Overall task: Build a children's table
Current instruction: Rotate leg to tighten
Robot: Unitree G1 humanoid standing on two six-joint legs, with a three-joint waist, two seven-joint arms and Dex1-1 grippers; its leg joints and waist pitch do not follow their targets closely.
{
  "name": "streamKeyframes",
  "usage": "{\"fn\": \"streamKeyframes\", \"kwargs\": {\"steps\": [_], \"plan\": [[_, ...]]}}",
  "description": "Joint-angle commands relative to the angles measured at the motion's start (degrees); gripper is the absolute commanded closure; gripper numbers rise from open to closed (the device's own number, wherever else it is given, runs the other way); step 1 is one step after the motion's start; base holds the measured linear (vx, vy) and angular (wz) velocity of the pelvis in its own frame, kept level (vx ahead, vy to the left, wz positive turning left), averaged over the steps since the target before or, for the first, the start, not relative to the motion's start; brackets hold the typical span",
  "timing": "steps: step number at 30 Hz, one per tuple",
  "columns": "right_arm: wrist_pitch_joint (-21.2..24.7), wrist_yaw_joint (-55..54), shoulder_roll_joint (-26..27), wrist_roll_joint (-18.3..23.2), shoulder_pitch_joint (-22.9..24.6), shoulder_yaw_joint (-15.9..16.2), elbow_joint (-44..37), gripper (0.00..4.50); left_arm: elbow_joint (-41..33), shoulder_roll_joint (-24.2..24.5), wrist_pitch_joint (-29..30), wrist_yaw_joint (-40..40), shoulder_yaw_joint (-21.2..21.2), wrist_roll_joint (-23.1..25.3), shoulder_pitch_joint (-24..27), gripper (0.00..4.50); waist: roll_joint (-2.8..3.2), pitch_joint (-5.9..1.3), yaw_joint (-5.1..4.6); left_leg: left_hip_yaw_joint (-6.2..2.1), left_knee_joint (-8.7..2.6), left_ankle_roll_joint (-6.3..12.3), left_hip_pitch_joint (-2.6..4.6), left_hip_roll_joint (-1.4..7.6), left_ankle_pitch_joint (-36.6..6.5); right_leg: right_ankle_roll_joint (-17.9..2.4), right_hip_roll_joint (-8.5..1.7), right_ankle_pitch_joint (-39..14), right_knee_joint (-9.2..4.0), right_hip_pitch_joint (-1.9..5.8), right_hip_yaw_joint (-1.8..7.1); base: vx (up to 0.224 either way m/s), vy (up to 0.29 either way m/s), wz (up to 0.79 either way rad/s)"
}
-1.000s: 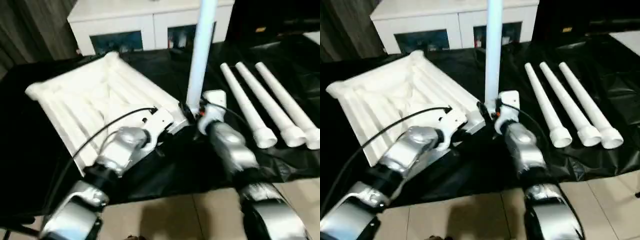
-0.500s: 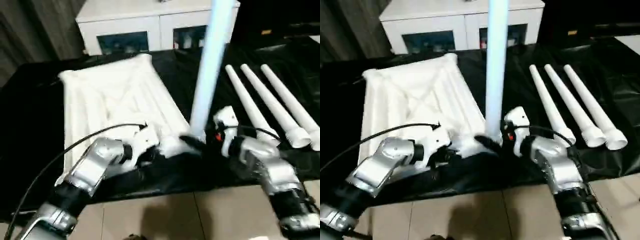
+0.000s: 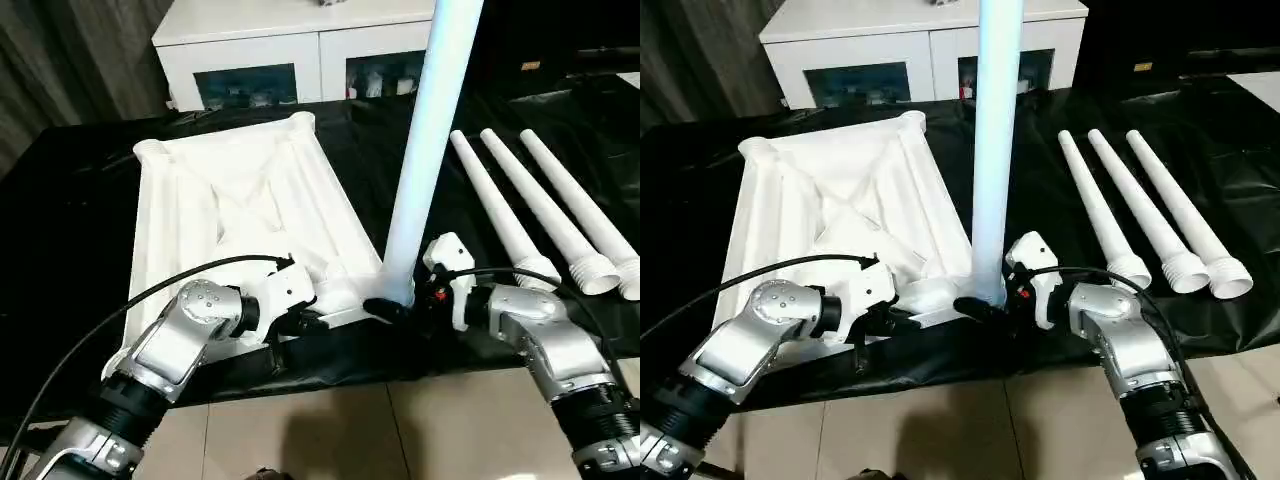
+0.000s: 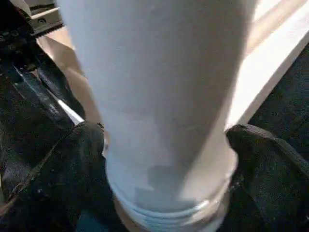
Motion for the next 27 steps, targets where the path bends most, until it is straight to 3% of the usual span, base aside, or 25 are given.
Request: {"fn": "streamKeyframes", "kwargs": {"steps": [1, 4, 8, 14, 21, 24, 27], "plan": [[-0.54, 0.82, -0.16, -0.09, -0.06, -0.72, 0.03, 0.42, -3.02, 0.15, -0.68, -0.75, 0.56, -1.46, -0.73, 4.50, -1.01, -4.18, 0.07, -1.07, -3.65, 5.01, 1.69, 3.18, -10.68, -14.40, -2.73, -6.24, -2.86, 2.47, 1.46, 0.000, 0.000, 0.00], [-0.82, 1.29, -0.34, 0.35, -0.19, -1.10, -0.12, 0.73, -2.69, 0.35, -0.88, -0.84, 0.65, -1.35, -0.77, 4.50, -0.98, -4.05, 0.04, -1.10, -3.70, 4.37, 1.67, 3.14, -12.58, -13.99, -2.79, -9.13, -3.06, 2.40, 1.51, 0.000, 0.000, 0.00], [-1.16, 1.82, -0.58, 0.51, -0.39, -1.13, 0.16, 1.06, -2.43, 0.57, -0.96, -0.97, 0.74, -1.29, -0.81, 4.50, -0.96, -4.14, -0.03, -1.18, -3.72, 3.71, 1.72, 3.14, -13.06, -13.83, -2.68, -9.04, -2.94, 2.39, 1.49, 0.000, 0.000, 0.00], [-1.34, 2.91, -0.51, 0.65, -0.21, -0.94, 0.80, 1.60, -2.50, 0.79, -0.77, -1.24, 0.73, -1.00, -0.57, 4.50, -1.00, -4.36, 0.09, -1.10, -3.31, 5.23, 1.57, 3.02, -10.25, -14.75, -2.70, -5.31, -2.56, 2.54, 1.40, 0.000, 0.000, 0.00], [-1.35, -1.74, 3.18, 0.08, 0.17, -1.80, 4.87, 1.75, -1.07, 0.31, -0.27, -0.32, 0.52, -0.32, -0.71, 4.50, -0.85, -4.28, -0.07, -1.17, -3.38, 4.76, 1.59, 3.05, -11.53, -14.71, -2.69, -7.32, -2.67, 2.44, 1.34, 0.000, 0.000, 0.00], [-1.77, -9.55, 6.75, -1.93, -0.24, -2.55, 7.69, 1.76, 2.02, -1.88, 0.31, 3.63, 1.22, 0.82, -1.97, 4.50, -0.73, -3.84, -0.80, -1.22, -3.84, 2.66, 1.57, 2.92, -15.17, -13.93, -2.61, -11.75, -3.09, 2.14, 1.41, 0.000, 0.000, 0.00], [-1.48, -20.39, 11.72, -3.91, -1.13, -3.74, 11.05, 1.76, 7.13, -5.69, 1.79, 11.03, 2.01, 3.17, -4.70, 4.50, -0.86, -3.62, -1.32, -1.39, -4.19, -0.57, 2.16, 2.76, -20.80, -12.10, -2.66, -18.20, -3.68, 1.83, 1.42, 0.000, 0.000, 0.00]]}}
